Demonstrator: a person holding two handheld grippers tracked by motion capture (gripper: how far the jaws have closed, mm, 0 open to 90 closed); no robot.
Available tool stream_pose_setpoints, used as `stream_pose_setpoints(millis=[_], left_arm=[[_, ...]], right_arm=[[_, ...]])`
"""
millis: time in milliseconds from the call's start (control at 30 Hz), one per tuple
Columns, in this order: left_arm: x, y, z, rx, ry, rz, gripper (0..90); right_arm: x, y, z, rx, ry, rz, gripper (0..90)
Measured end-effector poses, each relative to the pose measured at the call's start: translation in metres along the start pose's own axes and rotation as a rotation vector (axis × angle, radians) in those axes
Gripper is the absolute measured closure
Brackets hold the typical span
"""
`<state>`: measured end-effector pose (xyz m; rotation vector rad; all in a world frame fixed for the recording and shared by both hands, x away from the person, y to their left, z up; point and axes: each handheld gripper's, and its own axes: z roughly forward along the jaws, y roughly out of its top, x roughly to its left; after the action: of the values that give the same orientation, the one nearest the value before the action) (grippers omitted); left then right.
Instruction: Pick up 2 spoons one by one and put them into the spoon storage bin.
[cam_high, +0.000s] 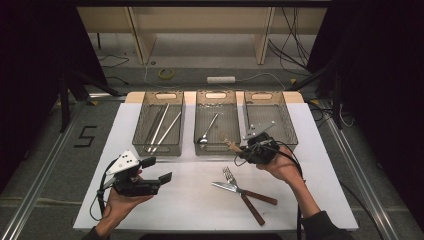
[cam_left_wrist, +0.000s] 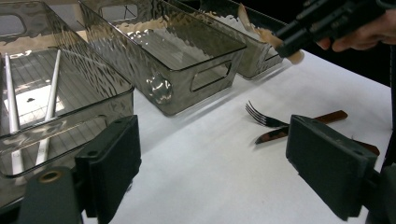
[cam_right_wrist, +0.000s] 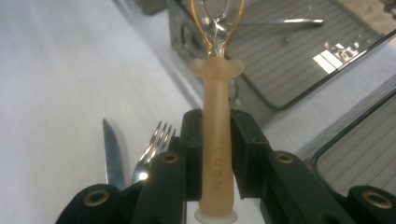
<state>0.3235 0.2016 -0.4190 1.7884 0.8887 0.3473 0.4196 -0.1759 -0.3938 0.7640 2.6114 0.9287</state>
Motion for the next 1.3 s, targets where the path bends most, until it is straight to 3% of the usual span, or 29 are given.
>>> stream_pose_setpoints(millis=[167, 333, 767, 1300], left_arm=[[0.001, 0.0, -0.002, -0.014, -0.004, -0.019, 16.6], [0.0, -0.001, -0.001, -0.012, 0.0, -0.011, 15.9], [-0.001, 0.0, -0.001, -0.024, 0.007, -0.004, 15.8], [-0.001, 0.0, -0.002, -0.038, 0.008, -0.007, 15.7]], right_arm=[[-0.01, 0.017, 0.002, -0.023, -0.005, 0.043, 76.5], [-0.021, 0.033, 0.008, -0.014, -0.025, 0.092, 76.5], [-0.039, 0.068, 0.026, -0.023, -0.038, 0.141, 76.5], [-0.048, 0.084, 0.056, 0.016, -0.058, 0.193, 76.4]])
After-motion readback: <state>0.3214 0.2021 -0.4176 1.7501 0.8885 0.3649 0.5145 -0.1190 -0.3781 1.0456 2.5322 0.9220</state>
